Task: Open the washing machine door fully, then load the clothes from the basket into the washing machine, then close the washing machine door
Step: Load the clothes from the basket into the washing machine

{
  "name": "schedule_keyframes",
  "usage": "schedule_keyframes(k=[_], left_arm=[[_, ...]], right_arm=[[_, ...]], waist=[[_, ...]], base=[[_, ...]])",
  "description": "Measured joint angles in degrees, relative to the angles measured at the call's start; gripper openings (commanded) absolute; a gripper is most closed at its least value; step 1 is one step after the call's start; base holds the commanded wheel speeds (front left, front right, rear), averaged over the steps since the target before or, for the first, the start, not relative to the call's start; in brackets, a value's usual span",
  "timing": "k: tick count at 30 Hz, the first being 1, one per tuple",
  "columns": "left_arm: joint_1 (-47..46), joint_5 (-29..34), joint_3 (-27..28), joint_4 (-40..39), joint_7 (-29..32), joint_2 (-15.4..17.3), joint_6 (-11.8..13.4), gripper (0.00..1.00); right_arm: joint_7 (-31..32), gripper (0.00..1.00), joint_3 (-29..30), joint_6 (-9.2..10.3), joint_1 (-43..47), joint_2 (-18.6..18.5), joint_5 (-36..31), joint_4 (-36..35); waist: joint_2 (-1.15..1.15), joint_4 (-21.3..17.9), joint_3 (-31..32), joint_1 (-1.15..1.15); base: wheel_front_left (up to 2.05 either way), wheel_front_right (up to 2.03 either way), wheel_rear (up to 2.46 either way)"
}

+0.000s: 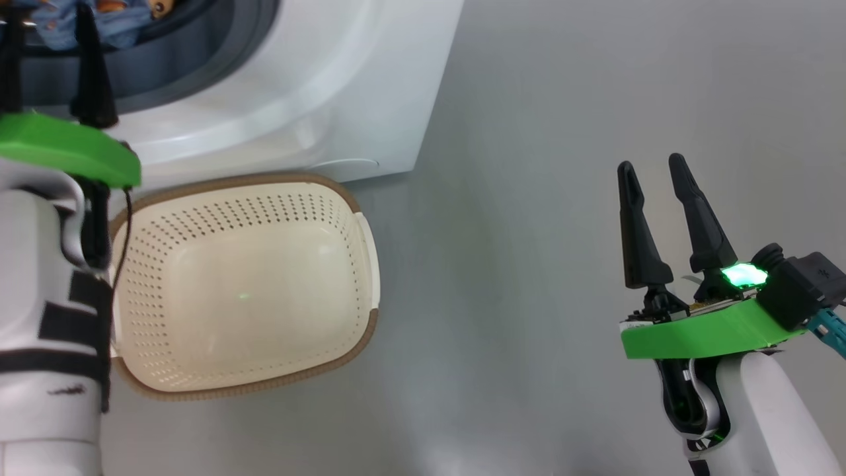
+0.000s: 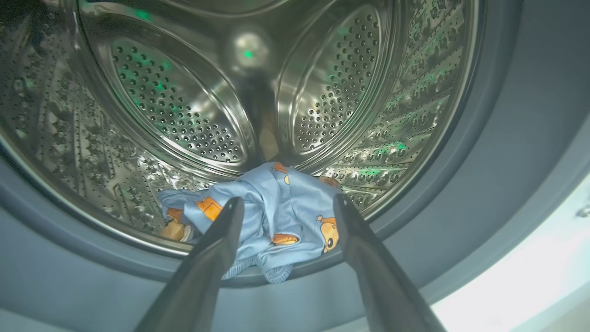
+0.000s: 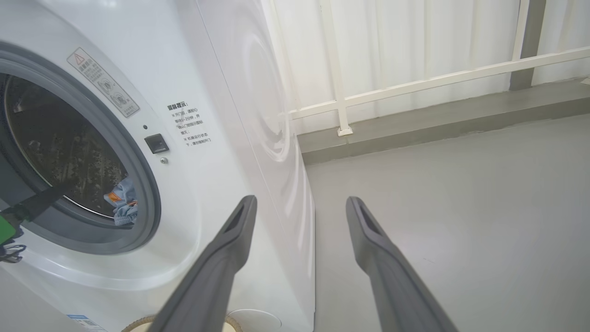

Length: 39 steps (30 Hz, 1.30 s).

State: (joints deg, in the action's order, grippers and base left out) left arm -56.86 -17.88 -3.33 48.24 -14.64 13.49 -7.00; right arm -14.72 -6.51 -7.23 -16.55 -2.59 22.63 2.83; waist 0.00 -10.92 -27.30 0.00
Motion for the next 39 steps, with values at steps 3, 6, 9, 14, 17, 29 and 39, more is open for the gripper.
schedule_keyframes(k=[3,6,9,14,17,29,39], left_arm=[[3.27,1.04,1.26,-2.41,0.00,-1.04,0.11,1.00],[6.49,2.81,2.31,-4.54,0.00,-2.22,0.44,1.00],[9.75,4.00,3.55,-6.79,0.00,-3.25,0.44,1.00],[14.15,5.05,5.11,-9.62,0.00,-4.34,0.43,1.00],[17.66,6.48,6.17,-11.28,0.00,-5.09,0.43,1.00],[30.30,9.44,8.77,-19.48,0.00,-7.66,-0.09,1.00],[39.04,10.01,10.37,-25.35,0.00,-9.21,-0.12,1.00]], right_arm=[[0.00,1.00,0.73,0.00,1.04,-0.57,-0.75,0.11],[0.00,1.00,1.14,0.00,2.22,-1.44,-0.89,0.32],[0.00,1.00,1.24,0.00,3.47,-1.77,-0.92,0.45],[0.00,1.00,1.38,0.00,4.76,-2.76,-0.94,0.63],[0.00,1.00,1.44,0.00,5.83,-3.23,-0.94,0.81],[0.00,1.00,2.55,0.00,10.44,-4.85,-0.94,1.09],[0.00,1.00,3.11,0.00,12.69,-5.31,-0.94,1.14]], waist=[[0.00,0.68,1.30,0.00],[0.00,1.42,2.67,0.00],[0.00,2.21,4.05,0.00],[0.00,3.21,5.90,0.00],[0.00,3.85,7.41,0.00],[0.00,6.17,13.25,0.00],[0.00,7.65,16.53,0.00]], base=[[0.00,0.00,0.00],[0.00,0.00,0.00],[0.00,0.00,0.00],[0.00,0.00,0.00],[0.00,0.00,0.00],[0.00,0.00,0.00],[0.00,0.00,0.00]])
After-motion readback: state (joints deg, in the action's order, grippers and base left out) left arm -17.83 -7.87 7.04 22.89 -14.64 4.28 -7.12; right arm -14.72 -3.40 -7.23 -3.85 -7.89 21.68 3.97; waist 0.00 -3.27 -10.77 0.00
